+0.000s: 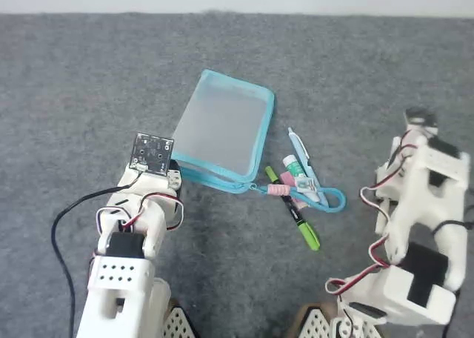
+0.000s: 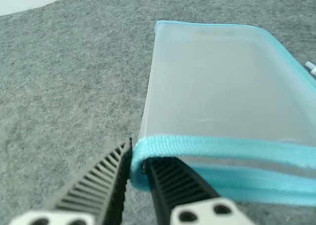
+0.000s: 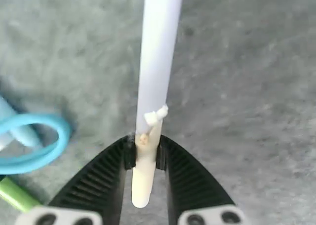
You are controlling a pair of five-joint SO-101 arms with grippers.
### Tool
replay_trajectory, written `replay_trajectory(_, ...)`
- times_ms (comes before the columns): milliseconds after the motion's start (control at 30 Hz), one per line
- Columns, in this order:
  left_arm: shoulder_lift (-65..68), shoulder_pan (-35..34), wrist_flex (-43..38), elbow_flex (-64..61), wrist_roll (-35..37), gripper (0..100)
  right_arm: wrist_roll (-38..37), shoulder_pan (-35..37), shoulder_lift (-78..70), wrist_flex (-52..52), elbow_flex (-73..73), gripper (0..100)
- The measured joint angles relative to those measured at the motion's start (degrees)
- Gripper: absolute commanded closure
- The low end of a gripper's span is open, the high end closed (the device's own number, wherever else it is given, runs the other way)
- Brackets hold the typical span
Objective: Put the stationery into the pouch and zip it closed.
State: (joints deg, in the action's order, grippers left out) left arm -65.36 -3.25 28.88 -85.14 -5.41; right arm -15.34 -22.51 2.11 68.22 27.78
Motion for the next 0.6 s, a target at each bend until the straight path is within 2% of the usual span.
replay_trajectory(100, 0.0, 0.0, 0.0, 0.0, 0.0, 99, -1.8, 2.2, 0.2, 5.2, -2.5, 99.3)
replay_trajectory(233, 0.0, 0.0, 0.0, 0.0, 0.0, 99, -3.9, 10.8, 6.4, 11.6, -2.5, 99.3)
replay_trajectory(400, 0.0, 0.0, 0.0, 0.0, 4.0, 99, -4.2, 26.5, 19.3, 20.9, -2.5, 99.3)
replay_trajectory(600, 0.0, 0.0, -0.2, 0.0, 6.2, 99, -4.2, 48.9, 33.8, 22.8, 4.1, 99.3)
